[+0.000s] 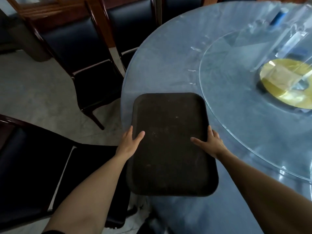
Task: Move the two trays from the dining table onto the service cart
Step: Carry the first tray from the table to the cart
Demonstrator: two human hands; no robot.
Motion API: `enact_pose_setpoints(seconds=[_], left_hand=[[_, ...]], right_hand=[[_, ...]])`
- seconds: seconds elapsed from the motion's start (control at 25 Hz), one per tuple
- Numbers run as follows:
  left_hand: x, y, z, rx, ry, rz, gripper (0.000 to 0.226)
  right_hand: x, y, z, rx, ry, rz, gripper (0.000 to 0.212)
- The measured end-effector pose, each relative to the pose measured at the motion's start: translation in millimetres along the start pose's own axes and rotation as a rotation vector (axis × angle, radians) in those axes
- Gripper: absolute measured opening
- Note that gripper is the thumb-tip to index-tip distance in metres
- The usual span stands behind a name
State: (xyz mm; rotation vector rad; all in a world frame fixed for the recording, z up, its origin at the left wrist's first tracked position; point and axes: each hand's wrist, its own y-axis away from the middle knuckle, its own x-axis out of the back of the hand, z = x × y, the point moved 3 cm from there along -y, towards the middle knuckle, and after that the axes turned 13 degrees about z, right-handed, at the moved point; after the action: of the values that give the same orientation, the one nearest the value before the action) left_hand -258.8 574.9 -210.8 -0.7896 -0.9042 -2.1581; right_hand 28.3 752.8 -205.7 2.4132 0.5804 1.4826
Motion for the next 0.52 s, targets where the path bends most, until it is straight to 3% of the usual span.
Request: enact_pose_setpoints(seconds=[0.16, 0.28, 0.44, 0.52], left_hand=[[-0.4, -14.9, 15.6, 0.132, 0.182, 0.017, 0.088], [0.6, -24.0, 29.0, 0.267, 0.313, -0.084, 0.121], [5.2, -33.1, 34.1, 0.437, 0.265, -0.187, 0.13], [10.6, -33.0, 38.0, 0.493, 0.251, -0.208, 0.141]], right_hand=[[-3.9, -15.6, -0.6, -0.113, -0.15, -0.031, 0.111], [6.2, -23.2, -6.0, -0.221, -0.258, -0.037, 0.107], [19.8, -30.9, -15.7, -0.436, -0.405, -0.17, 0.134], [28.6, -27.5, -22.6, -0.49, -0.444, -0.232, 0.13]])
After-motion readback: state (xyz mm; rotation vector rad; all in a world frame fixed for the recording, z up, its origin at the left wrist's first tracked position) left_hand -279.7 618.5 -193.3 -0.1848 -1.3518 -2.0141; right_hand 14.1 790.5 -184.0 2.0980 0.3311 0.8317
